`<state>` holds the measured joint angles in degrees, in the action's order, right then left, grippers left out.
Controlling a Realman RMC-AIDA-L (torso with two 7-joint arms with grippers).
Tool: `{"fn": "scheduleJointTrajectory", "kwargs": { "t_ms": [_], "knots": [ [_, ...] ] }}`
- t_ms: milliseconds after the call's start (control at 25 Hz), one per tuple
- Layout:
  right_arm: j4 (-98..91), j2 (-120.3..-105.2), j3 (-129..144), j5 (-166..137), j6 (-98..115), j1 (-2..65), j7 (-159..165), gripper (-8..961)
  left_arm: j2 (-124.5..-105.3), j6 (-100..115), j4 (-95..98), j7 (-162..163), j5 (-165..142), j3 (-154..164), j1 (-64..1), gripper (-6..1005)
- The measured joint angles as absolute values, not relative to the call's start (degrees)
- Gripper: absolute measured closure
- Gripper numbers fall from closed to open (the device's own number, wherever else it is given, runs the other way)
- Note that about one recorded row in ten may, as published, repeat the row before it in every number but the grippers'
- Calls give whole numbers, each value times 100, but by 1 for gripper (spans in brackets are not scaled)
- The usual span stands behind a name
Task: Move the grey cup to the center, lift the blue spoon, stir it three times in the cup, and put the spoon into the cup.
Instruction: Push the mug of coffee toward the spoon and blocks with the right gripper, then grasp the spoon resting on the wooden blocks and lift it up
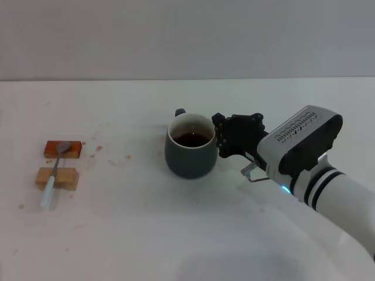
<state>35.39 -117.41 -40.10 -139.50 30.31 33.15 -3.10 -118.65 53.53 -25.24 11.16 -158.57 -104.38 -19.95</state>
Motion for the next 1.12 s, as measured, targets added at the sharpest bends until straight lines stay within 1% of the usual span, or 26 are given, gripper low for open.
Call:
{"fn": "scheduleJointTrajectory", "kwargs": {
  "t_ms": [160,480,640,720,760,880,960,1120],
  "knots": [
    [3577,-11797,-4002,-14081,3037,3281,-250,928,-11865,5361,-2525,1116,-15855,-10441,-1986,147],
    [3595,-11818,-4004,-14147,3039,3276,-230,927,-11857,5370,-2522,1116,-15855,-10427,-1977,148],
    [3531,-11852,-4161,-14232,3056,3251,-307,927,-11855,5371,-2522,1116,-15854,-10396,-1970,147],
    [3417,-11872,-4393,-14235,3089,3254,-504,926,-11856,5374,-2522,1116,-15855,-10361,-1969,147],
    [3239,-11895,-4944,-14235,3172,3266,-891,926,-11856,5378,-2522,1116,-15857,-10321,-1969,147],
    [3095,-11902,-5498,-14226,3323,3273,-1119,926,-11855,5386,-2522,1116,-15855,-10130,-1969,148],
    [2940,-11880,-6369,-14223,3807,3234,-1172,926,-11850,5384,-2526,1084,-15856,-9814,-2009,148],
    [2887,-11859,-7036,-14224,4225,3132,-1187,925,-11852,5357,-2590,1057,-15857,-9597,-2031,148]
  ]
}}
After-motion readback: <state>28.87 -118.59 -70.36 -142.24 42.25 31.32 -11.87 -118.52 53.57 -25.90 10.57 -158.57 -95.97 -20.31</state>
